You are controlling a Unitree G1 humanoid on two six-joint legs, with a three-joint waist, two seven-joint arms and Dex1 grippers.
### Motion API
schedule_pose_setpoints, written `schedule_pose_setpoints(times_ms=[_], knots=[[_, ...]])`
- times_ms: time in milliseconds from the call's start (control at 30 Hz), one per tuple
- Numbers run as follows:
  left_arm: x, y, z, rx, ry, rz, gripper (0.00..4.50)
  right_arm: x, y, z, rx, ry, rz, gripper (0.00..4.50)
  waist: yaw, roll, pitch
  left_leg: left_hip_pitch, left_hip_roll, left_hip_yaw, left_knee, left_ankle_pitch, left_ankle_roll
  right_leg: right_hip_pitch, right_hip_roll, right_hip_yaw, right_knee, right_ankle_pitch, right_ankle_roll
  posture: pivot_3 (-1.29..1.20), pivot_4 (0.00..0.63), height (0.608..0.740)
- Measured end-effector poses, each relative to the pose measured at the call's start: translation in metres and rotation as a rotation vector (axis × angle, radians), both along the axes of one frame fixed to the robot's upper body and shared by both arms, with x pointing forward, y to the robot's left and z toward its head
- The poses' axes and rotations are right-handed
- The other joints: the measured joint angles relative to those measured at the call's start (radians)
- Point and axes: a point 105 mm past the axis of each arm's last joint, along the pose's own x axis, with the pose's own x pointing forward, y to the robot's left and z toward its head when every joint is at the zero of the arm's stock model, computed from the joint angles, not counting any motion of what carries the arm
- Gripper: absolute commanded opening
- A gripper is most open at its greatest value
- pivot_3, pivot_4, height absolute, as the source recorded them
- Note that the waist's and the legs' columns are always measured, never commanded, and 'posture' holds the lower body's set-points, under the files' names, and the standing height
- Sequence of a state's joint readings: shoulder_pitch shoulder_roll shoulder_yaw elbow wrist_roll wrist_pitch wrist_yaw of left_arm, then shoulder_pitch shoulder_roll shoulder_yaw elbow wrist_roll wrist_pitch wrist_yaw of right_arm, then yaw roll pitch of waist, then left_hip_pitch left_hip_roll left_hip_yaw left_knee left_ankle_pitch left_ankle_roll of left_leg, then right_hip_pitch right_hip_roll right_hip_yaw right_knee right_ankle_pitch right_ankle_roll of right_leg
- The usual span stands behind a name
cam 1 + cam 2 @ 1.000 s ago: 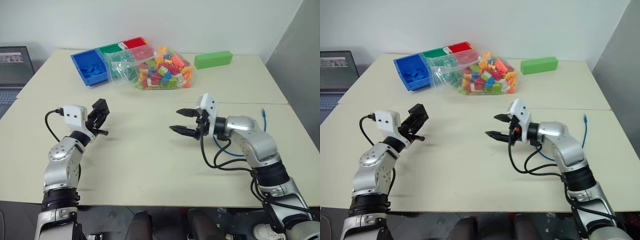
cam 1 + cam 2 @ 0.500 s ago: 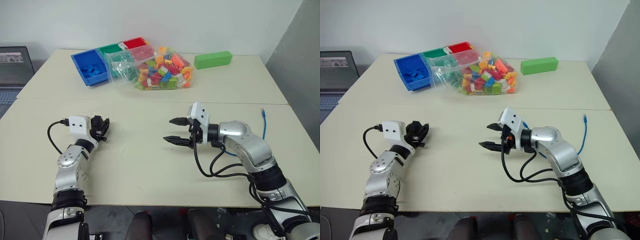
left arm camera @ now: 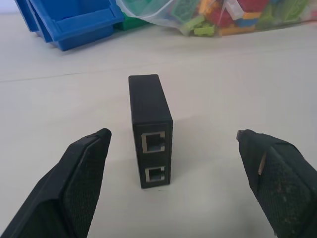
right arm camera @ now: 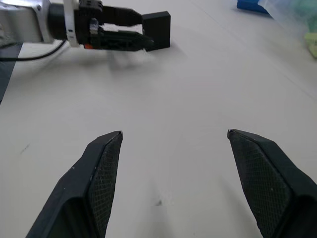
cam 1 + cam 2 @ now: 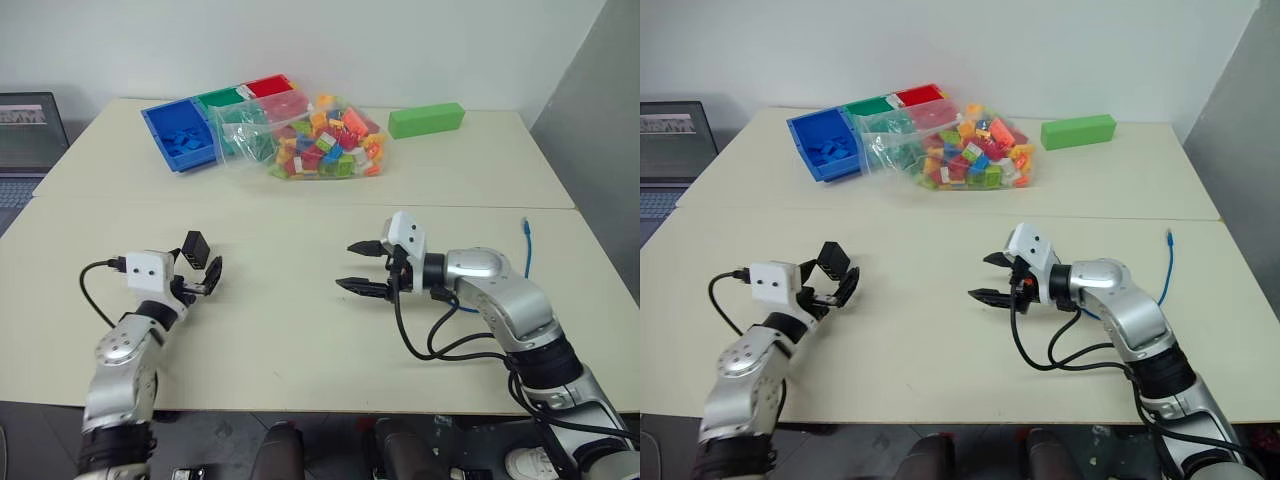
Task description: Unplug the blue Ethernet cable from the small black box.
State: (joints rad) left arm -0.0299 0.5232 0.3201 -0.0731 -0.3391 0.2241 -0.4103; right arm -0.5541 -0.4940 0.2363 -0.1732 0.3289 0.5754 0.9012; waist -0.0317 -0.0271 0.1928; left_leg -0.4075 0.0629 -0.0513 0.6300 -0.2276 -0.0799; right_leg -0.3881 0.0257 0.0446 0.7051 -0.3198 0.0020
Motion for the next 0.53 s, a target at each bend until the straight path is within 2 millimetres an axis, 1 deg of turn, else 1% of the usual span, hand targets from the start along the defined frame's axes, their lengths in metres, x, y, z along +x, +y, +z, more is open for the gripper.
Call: schedule_pose_setpoints(times_ms=[67, 200, 233, 367, 433, 533], knots=[[-0.007, 0.001, 0.01, 0.019, 0.003, -0.012, 4.33, 0.004, -0.014, 0.004, -0.003, -0.01, -0.033, 3.59, 0.002, 0.0, 0.0, 0.002, -0.001, 0.0, 0.0, 0.0, 0.0, 0.001, -0.001, 0.0, 0.0, 0.0, 0.0, 0.0, 0.15, 0.74], [-0.025, -0.003, 0.025, 0.052, 0.041, -0.097, 4.33, 0.002, -0.027, 0.01, 0.003, 0.001, -0.017, 3.59, 0.0, 0.0, 0.0, 0.003, 0.0, 0.001, -0.001, 0.0, 0.0, 0.001, 0.0, 0.0, 0.0, -0.001, 0.002, 0.0, 0.15, 0.74], [-0.032, -0.003, 0.029, 0.074, 0.071, -0.14, 4.33, 0.001, -0.034, 0.012, -0.002, 0.011, -0.009, 3.59, -0.001, -0.001, 0.001, 0.003, 0.0, 0.001, -0.001, 0.0, 0.0, 0.001, 0.001, 0.0, 0.0, -0.003, 0.004, 0.0, 0.15, 0.74], [-0.05, 0.0, 0.051, 0.119, 0.128, -0.261, 4.33, 0.006, -0.066, 0.023, -0.014, 0.033, -0.037, 3.59, 0.0, 0.0, 0.001, 0.003, 0.0, 0.002, -0.001, 0.0, 0.0, 0.001, 0.0, 0.0, 0.0, -0.003, 0.004, 0.0, 0.15, 0.74], [-0.054, -0.004, 0.056, 0.121, 0.144, -0.312, 4.33, 0.007, -0.071, 0.03, -0.003, 0.033, -0.029, 3.59, -0.001, 0.0, 0.001, 0.005, 0.0, 0.002, -0.001, 0.0, 0.0, 0.002, 0.0, 0.001, -0.001, -0.003, 0.005, 0.0, 0.15, 0.74], [-0.057, -0.006, 0.055, 0.099, 0.174, -0.341, 4.33, 0.007, -0.072, 0.029, 0.003, 0.048, -0.017, 3.59, -0.001, 0.0, 0.002, 0.005, 0.0, 0.003, -0.002, 0.0, 0.0, 0.002, 0.001, 0.002, -0.001, -0.003, 0.005, 0.0, 0.15, 0.74]])
